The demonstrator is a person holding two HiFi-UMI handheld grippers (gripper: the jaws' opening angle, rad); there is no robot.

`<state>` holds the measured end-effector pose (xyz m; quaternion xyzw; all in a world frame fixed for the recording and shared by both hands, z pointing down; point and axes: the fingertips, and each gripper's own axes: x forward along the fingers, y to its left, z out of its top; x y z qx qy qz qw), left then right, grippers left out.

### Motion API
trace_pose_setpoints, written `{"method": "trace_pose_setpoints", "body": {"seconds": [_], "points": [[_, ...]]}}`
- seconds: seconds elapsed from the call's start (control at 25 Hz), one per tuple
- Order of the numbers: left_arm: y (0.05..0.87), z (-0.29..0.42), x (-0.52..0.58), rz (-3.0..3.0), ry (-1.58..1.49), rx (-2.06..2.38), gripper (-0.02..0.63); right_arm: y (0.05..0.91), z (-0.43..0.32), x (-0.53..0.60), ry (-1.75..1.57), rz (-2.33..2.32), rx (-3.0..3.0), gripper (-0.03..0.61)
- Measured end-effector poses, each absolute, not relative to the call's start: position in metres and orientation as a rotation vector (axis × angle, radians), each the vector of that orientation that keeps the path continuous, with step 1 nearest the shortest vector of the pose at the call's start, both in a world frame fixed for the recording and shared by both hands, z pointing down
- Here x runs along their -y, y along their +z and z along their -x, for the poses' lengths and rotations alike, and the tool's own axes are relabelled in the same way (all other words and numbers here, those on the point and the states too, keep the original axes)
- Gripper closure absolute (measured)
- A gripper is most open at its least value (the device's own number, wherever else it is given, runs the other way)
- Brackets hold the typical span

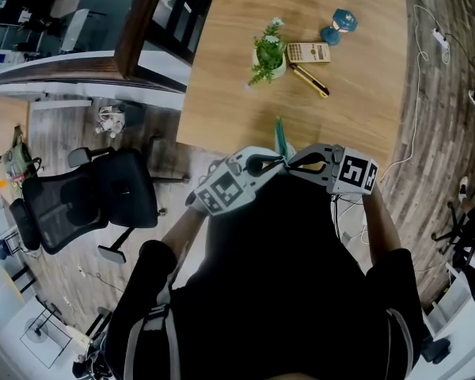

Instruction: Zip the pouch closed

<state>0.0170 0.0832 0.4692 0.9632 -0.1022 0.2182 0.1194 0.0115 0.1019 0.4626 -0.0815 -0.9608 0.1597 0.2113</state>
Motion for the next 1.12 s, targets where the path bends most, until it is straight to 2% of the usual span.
{"method": "trace_pose_setpoints", "body": {"seconds": [0.2, 0.64, 0.68, 0.72, 0.76, 0.96, 1.12], "points": [[0.465, -0.016, -0.077, -2.800, 0.619, 0.335, 0.611, 0.459, -0.013, -0.098, 0.496, 0.174, 2.696, 0.565], [0.460, 0.005, -0.054, -2.708, 0.523, 0.582, 0.612, 0.467, 0.001, -0.075, 0.751, -0.310, 2.722, 0.563], [0.461, 0.006, -0.053, -2.705, 0.523, 0.591, 0.612, 0.470, 0.003, -0.075, 0.768, -0.336, 2.704, 0.550], [0.462, 0.006, -0.052, -2.703, 0.523, 0.599, 0.612, 0.473, 0.005, -0.075, 0.792, -0.357, 2.692, 0.502], [0.463, 0.007, -0.050, -2.702, 0.522, 0.607, 0.612, 0.475, 0.006, -0.073, 0.824, -0.379, 2.688, 0.482], [0.462, 0.010, -0.045, -2.703, 0.511, 0.622, 0.612, 0.472, 0.011, -0.066, 0.975, -0.450, 2.708, 0.554], [0.461, 0.013, -0.043, -2.704, 0.508, 0.628, 0.612, 0.469, 0.011, -0.066, 1.020, -0.449, 2.713, 0.565]]}}
